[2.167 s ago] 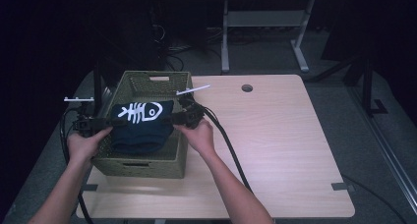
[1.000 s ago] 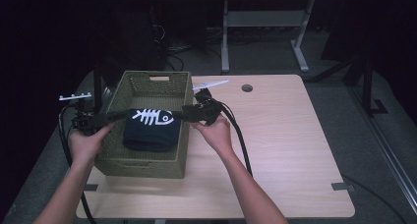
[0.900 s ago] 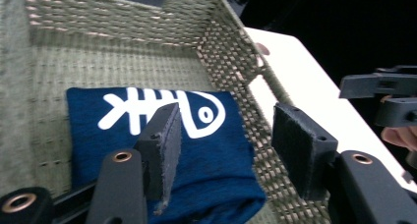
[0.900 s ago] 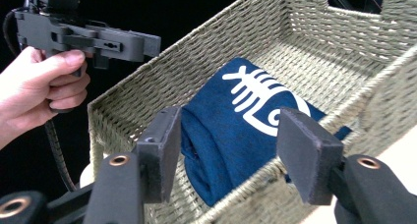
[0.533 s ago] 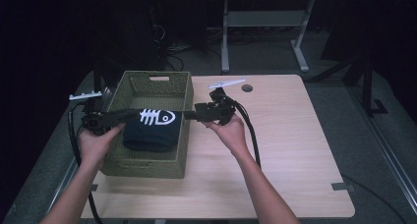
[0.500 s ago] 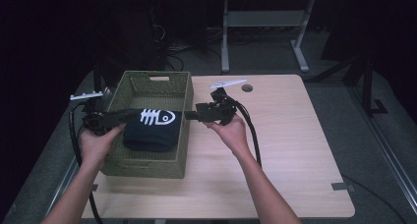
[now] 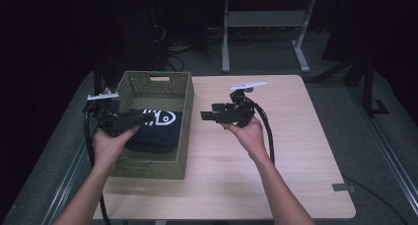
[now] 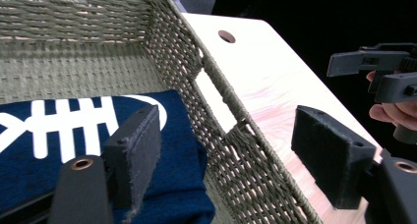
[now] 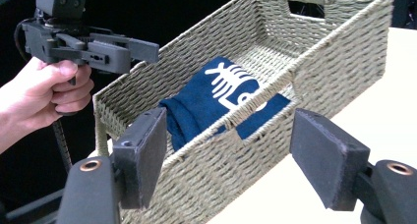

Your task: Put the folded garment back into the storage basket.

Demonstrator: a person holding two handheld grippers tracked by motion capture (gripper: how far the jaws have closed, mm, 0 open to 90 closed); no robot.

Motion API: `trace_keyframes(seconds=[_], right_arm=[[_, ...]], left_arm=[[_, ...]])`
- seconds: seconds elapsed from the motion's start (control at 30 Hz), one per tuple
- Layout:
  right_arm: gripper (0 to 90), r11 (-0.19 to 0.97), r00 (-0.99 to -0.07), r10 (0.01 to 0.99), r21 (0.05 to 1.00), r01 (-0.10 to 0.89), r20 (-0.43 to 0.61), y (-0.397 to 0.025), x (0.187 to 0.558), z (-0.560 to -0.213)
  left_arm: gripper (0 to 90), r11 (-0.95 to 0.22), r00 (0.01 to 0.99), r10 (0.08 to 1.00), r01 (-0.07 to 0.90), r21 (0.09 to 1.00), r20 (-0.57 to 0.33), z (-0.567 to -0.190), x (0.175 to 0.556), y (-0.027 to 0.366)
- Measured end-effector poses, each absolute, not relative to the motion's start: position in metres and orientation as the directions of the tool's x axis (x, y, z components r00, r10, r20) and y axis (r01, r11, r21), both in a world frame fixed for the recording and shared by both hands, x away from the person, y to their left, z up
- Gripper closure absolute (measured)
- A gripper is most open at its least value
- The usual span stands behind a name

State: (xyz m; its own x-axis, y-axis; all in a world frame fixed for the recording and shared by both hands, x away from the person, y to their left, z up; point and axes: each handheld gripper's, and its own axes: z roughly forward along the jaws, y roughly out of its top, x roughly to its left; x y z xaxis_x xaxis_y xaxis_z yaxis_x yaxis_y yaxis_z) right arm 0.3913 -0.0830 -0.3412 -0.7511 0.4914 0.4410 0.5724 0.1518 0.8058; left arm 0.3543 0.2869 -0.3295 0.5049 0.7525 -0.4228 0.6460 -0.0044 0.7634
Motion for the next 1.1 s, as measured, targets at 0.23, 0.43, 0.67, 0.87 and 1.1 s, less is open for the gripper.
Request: trace_keyframes(seconds=[0.23, 0.43, 0.67, 0.87, 1.1], right_arm=[[27.9, 0.137, -0.746, 0.498, 0.810, 0.571, 0.442, -0.100, 0.388, -0.343], [27.2, 0.126, -0.740, 0.506, 0.810, 0.572, 0.443, -0.113, 0.385, -0.345], [26.0, 0.116, -0.734, 0.520, 0.815, 0.568, 0.437, -0.129, 0.380, -0.345], [25.4, 0.108, -0.728, 0.538, 0.821, 0.561, 0.426, -0.144, 0.375, -0.344], [25.1, 0.105, -0.710, 0.563, 0.816, 0.569, 0.423, -0.161, 0.371, -0.348]], left_arm=[[23.7, -0.023, 0.521, 0.742, 0.648, 0.762, -0.421, -0.328, 0.352, 0.271], [21.5, -0.030, 0.534, 0.735, 0.642, 0.766, -0.418, -0.325, 0.352, 0.258], [18.8, -0.060, 0.558, 0.726, 0.633, 0.772, -0.402, -0.325, 0.351, 0.238], [18.9, -0.063, 0.564, 0.725, 0.625, 0.778, -0.395, -0.327, 0.351, 0.222], [18.9, -0.087, 0.584, 0.710, 0.626, 0.775, -0.392, -0.332, 0.353, 0.203]])
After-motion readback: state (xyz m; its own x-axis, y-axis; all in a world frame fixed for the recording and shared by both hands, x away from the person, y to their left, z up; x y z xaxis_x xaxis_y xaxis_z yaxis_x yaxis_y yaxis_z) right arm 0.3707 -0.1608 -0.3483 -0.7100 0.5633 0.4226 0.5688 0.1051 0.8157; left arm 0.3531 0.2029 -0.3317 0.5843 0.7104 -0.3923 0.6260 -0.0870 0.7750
